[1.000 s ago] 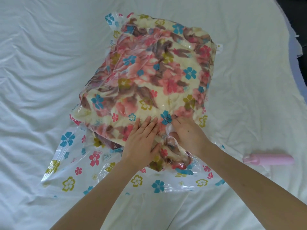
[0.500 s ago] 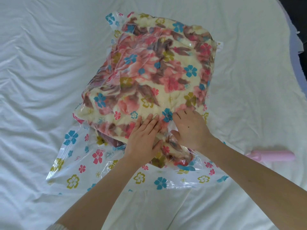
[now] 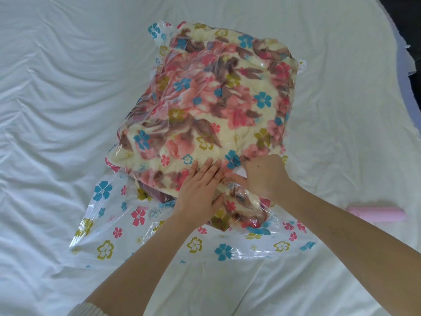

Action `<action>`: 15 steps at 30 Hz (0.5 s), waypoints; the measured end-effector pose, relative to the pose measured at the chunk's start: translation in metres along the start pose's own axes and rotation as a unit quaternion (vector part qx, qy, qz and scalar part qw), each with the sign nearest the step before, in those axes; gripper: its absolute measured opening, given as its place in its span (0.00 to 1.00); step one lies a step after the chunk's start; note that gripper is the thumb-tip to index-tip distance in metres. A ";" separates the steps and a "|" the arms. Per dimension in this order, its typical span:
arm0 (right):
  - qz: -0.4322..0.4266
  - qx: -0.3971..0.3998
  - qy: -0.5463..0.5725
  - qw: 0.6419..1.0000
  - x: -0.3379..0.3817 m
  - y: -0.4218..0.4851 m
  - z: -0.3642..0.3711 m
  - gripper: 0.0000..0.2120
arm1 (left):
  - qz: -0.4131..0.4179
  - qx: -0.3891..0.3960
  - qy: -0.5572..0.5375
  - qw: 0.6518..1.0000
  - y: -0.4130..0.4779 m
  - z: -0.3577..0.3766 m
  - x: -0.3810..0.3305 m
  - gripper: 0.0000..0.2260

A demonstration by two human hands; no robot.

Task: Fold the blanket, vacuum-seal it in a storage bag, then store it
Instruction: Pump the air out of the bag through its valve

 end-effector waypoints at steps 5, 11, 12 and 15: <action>-0.058 0.012 0.028 0.998 0.005 -0.004 0.016 0.23 | 0.006 0.001 0.011 1.000 0.000 0.001 -0.001 0.28; 0.000 0.003 0.045 0.999 -0.005 -0.012 0.018 0.36 | 0.010 -0.010 0.011 1.000 0.000 -0.001 -0.001 0.28; -0.034 0.003 0.037 0.999 0.002 -0.012 0.018 0.29 | 0.010 -0.008 0.010 1.000 0.000 -0.001 -0.001 0.28; -0.075 -0.007 0.027 0.997 0.008 -0.007 0.017 0.16 | 0.015 -0.011 0.018 1.000 -0.001 0.000 -0.001 0.28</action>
Point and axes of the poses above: each hand's wrist, its own y-axis towards the middle knuckle, its own z-axis out of the palm, x = y × z, the point moved 9 cm from there along y, towards the middle knuckle, and after that the axes turned 15 degrees about -z, right-handed, at the moved point
